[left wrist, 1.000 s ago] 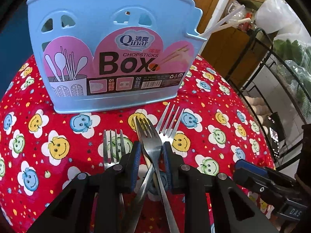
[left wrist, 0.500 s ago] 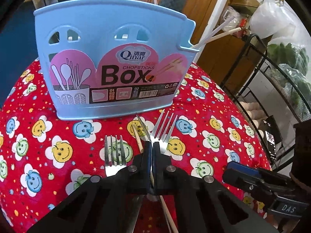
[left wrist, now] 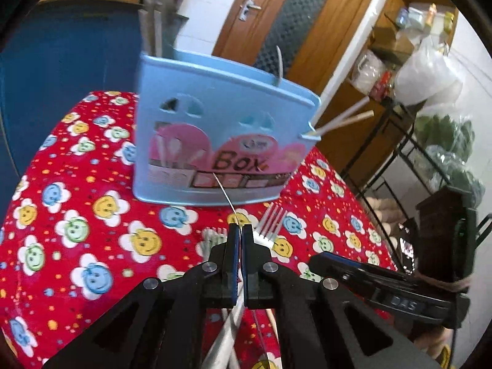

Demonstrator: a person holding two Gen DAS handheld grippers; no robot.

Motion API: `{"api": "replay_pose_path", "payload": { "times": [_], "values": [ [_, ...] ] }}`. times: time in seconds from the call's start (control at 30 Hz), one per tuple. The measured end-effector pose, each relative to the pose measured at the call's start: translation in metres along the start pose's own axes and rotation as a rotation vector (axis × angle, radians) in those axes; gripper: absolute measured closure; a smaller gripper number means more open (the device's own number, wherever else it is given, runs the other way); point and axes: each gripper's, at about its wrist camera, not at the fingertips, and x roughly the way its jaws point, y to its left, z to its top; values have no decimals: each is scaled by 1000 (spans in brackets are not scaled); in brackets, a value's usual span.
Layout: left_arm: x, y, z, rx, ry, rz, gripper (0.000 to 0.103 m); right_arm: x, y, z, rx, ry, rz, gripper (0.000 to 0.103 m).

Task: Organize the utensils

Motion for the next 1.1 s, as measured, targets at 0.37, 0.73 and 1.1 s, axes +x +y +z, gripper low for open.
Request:
{"api": "replay_pose_path", "payload": {
  "times": [0.37,0.73,1.1],
  "values": [
    [-41,18,11,-30,-94,-5,102,33,7,27,-21,2,8,64],
    [-59,31,19,-49,-148,13,102,54,2,30,7,17,40,78],
    [-80,30,20,-44,-195,10,102,14,25,21,-57,-123,99,100]
  ]
}}
